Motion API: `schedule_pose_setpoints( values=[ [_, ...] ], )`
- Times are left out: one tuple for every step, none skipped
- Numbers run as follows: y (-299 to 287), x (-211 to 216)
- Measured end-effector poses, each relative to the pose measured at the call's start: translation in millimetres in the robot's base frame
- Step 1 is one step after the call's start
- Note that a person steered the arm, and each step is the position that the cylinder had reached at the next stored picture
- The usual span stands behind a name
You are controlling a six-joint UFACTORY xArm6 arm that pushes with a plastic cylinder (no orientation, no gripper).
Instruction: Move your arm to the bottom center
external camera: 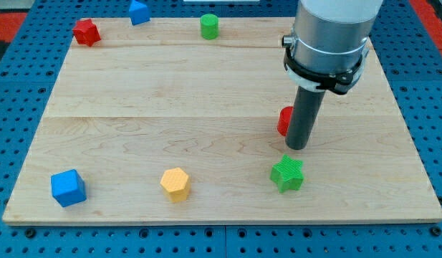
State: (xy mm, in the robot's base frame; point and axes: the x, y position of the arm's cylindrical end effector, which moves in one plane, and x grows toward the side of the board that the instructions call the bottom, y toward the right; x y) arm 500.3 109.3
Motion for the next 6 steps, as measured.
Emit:
schedule_pose_setpoints(
  values=[
    [-52.2, 0.5],
    [-115.6, 4.2],
    [-88.7, 46.6],
    [-79.7, 78.8],
    [-114.5, 100.5],
    [-165.8, 106.4]
  ],
)
